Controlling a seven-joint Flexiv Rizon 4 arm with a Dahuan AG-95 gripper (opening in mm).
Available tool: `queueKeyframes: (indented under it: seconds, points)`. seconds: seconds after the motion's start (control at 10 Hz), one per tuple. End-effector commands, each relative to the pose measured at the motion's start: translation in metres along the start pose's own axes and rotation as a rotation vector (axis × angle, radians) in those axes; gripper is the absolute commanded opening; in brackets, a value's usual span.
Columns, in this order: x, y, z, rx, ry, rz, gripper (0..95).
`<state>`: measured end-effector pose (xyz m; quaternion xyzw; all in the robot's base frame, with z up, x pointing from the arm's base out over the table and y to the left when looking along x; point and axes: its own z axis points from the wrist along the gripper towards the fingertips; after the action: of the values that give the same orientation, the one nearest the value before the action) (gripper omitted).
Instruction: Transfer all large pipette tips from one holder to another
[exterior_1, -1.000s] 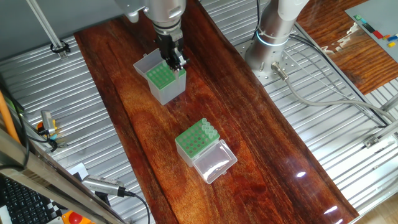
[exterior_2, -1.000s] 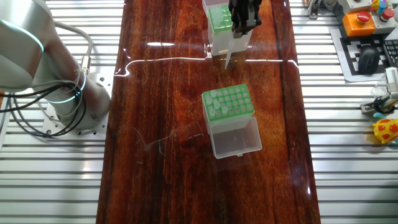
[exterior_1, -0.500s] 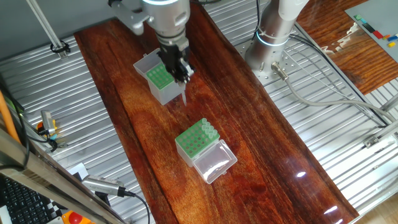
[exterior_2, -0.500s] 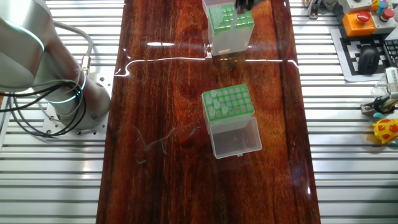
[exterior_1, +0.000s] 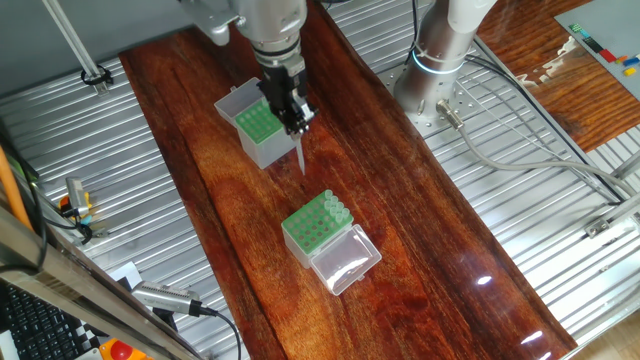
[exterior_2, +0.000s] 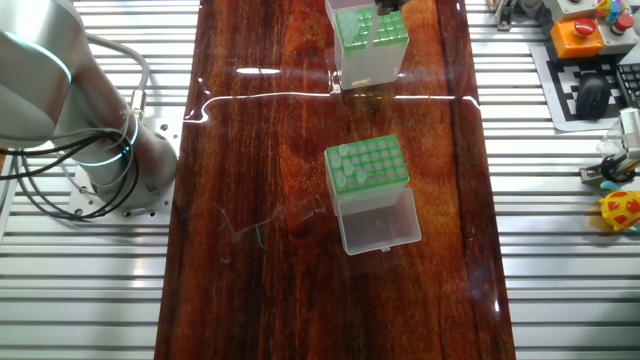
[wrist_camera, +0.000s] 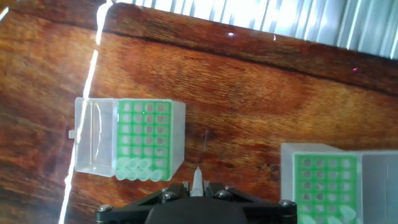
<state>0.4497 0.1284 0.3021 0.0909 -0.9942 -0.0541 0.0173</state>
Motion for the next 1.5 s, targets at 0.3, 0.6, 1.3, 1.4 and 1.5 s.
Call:
queueKeyframes:
  seconds: [0.3, 0.6, 1.3, 1.4, 1.5]
  points:
    - [0.001, 0.015, 0.004, 0.038, 0.007, -0.062, 0.0]
    - [-0.001, 0.036, 0.008, 0.044, 0.004, -0.030, 0.0]
    - [-0.004, 0.060, 0.021, 0.043, -0.006, 0.009, 0.0]
    - [-0.004, 0.062, 0.022, 0.042, -0.007, 0.013, 0.0]
    - [-0.004, 0.064, 0.023, 0.042, -0.007, 0.017, 0.0]
